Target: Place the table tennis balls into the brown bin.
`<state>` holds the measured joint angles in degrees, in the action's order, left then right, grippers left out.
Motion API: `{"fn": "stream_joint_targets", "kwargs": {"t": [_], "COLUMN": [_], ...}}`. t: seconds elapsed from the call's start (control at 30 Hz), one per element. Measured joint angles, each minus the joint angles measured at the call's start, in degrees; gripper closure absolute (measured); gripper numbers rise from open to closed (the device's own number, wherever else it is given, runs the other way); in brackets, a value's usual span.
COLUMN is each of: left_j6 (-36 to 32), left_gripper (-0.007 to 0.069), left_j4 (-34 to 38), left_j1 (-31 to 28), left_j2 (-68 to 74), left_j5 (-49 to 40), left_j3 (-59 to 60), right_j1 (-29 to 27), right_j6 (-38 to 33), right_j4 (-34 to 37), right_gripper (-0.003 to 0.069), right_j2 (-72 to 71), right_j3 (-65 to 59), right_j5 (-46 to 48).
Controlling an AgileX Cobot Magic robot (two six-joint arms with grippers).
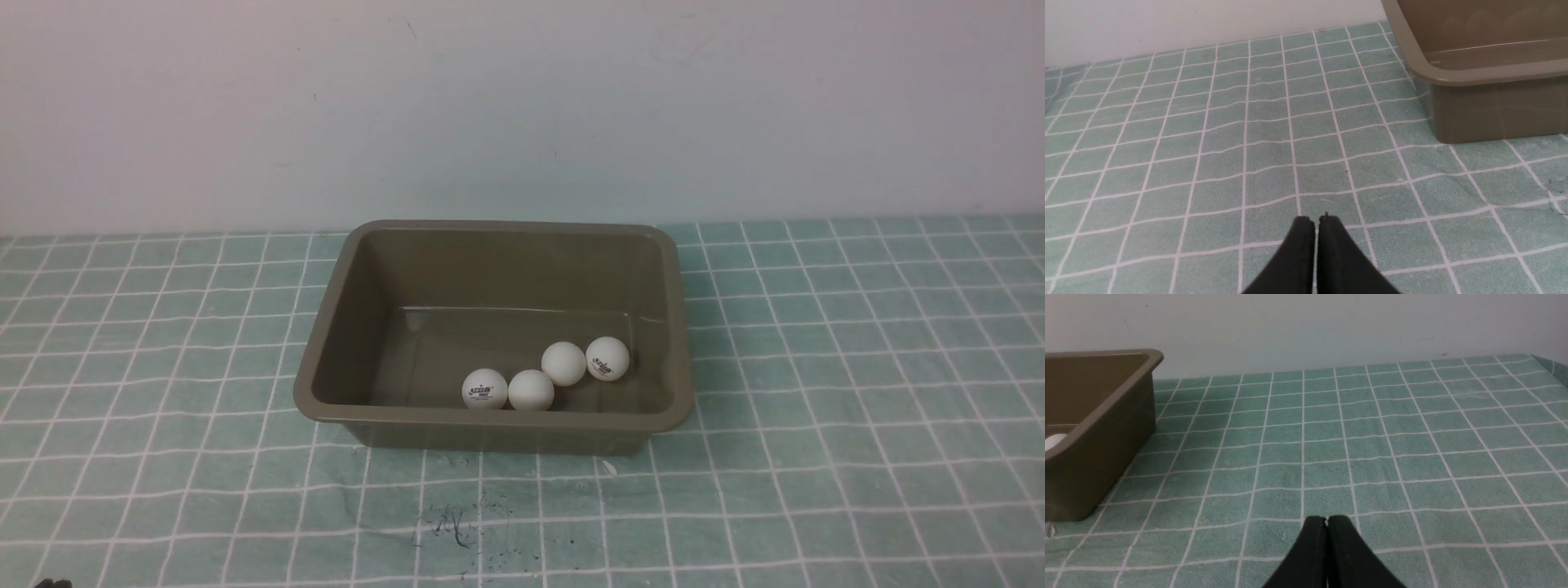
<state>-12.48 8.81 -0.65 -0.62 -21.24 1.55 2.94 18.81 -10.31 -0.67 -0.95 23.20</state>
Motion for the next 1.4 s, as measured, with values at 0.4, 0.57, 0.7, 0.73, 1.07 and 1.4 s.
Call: {"fn": "stream_joint_targets", "kwargs": {"t": [0.4, 0.57, 0.7, 0.73, 1.07, 1.4], "left_j6": [0.00, 0.00, 0.00, 0.00, 0.00, 0.00], "left_gripper": [0.0629, 0.0629, 0.0629, 0.0629, 0.0629, 0.0629], "left_j4": [0.00, 0.00, 0.00, 0.00, 0.00, 0.00], "left_j1": [0.00, 0.00, 0.00, 0.00, 0.00, 0.00], "left_j2": [0.00, 0.00, 0.00, 0.00, 0.00, 0.00], "left_j5": [-0.05, -0.05, -0.05, -0.05, -0.05, -0.05], "left_j3": [0.00, 0.00, 0.00, 0.00, 0.00, 0.00], "right_j1": [-0.06, -0.06, -0.06, -0.06, -0.06, -0.06], "right_j6": [-0.04, -0.04, -0.06, -0.36, -0.90, -0.90], "right_j4": [0.00, 0.00, 0.00, 0.00, 0.00, 0.00], "right_gripper": [0.0673, 0.0673, 0.0673, 0.0673, 0.0673, 0.0673], "right_j2": [0.00, 0.00, 0.00, 0.00, 0.00, 0.00], "right_j3": [0.00, 0.00, -0.02, -0.02, -0.02, -0.07], "right_j5": [0.00, -0.07, -0.20, -0.20, -0.36, -0.36]}}
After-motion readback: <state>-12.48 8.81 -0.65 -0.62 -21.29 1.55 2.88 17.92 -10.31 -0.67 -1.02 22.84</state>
